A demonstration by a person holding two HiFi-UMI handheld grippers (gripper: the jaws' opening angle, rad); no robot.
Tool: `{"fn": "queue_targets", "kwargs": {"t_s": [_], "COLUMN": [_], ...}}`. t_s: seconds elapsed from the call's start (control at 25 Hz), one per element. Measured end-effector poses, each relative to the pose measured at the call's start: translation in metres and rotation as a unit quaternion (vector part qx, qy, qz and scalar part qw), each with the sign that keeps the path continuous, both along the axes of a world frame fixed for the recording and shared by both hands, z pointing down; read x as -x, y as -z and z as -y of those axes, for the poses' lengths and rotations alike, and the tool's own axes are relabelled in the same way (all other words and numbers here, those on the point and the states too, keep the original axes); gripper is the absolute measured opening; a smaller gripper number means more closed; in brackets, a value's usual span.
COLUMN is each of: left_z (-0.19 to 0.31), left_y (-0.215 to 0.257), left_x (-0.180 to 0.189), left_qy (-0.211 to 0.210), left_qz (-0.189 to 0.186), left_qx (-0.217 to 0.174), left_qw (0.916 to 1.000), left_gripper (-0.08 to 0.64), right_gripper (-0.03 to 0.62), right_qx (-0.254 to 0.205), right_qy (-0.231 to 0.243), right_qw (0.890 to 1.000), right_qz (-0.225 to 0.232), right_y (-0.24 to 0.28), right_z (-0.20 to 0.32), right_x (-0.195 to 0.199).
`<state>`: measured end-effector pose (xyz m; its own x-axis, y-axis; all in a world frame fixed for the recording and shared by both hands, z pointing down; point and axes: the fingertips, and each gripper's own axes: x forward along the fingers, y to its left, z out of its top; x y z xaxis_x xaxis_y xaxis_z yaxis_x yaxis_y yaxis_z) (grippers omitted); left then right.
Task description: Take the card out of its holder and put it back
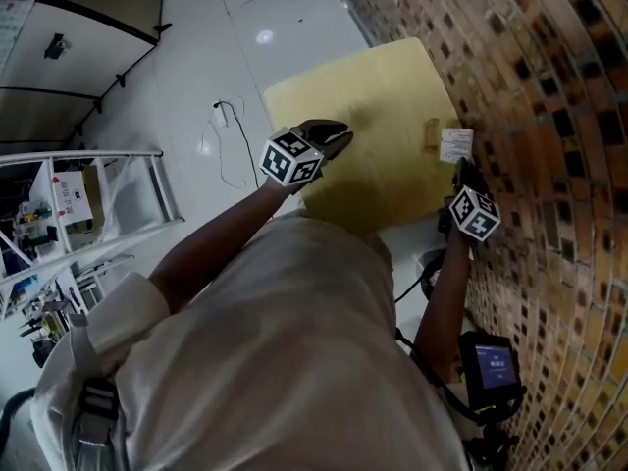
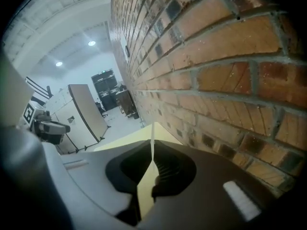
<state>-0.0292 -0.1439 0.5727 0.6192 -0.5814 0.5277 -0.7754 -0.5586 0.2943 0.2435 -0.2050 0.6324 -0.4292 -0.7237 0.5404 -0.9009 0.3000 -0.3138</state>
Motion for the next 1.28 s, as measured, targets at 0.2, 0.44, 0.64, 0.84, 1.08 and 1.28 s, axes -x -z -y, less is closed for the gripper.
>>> {"fn": "queue_targets", "kwargs": {"t_s": [0.2, 0.44, 0.64, 0.84, 1.08, 1.28], "left_z": [-0.002, -0.005, -0.003, -0.003, -0.003, -0.003], "left_y": [-0.003, -0.007, -0.007, -0.009, -0.011, -0.011], "left_x": [0.002, 0.001, 0.004, 0.001, 0.003, 0.003], "left_qy": [0.019, 0.025, 0.034, 0.031, 0.031, 0.033], "left_qz": [0.006, 0.015, 0.018, 0.019, 0.02, 0.02], "left_qx": [0.009, 0.016, 0.019, 0.024, 0.027, 0.026], "left_qw": [0.9998, 0.9994, 0.9991, 0.9991, 0.999, 0.9989], "left_gripper": [0.094, 0.094, 0.094, 0.094, 0.094, 0.092], "right_gripper": [0.015, 0.015, 0.015, 0.015, 0.015, 0.015], "right_qx": [0.018, 0.038, 0.043, 0.045, 0.05, 0.043], "right_qy": [0.014, 0.028, 0.037, 0.032, 0.032, 0.024], "right_qw": [1.0, 0.998, 0.998, 0.998, 0.997, 0.998], "right_qz": [-0.014, -0.03, -0.037, -0.042, -0.044, -0.047], "right_y": [-0.027, -0.059, -0.067, -0.075, -0.088, -0.087], "right_z": [0.024, 0.038, 0.039, 0.041, 0.043, 0.046], "right_x": [0.005, 0.009, 0.017, 0.017, 0.02, 0.018]}}
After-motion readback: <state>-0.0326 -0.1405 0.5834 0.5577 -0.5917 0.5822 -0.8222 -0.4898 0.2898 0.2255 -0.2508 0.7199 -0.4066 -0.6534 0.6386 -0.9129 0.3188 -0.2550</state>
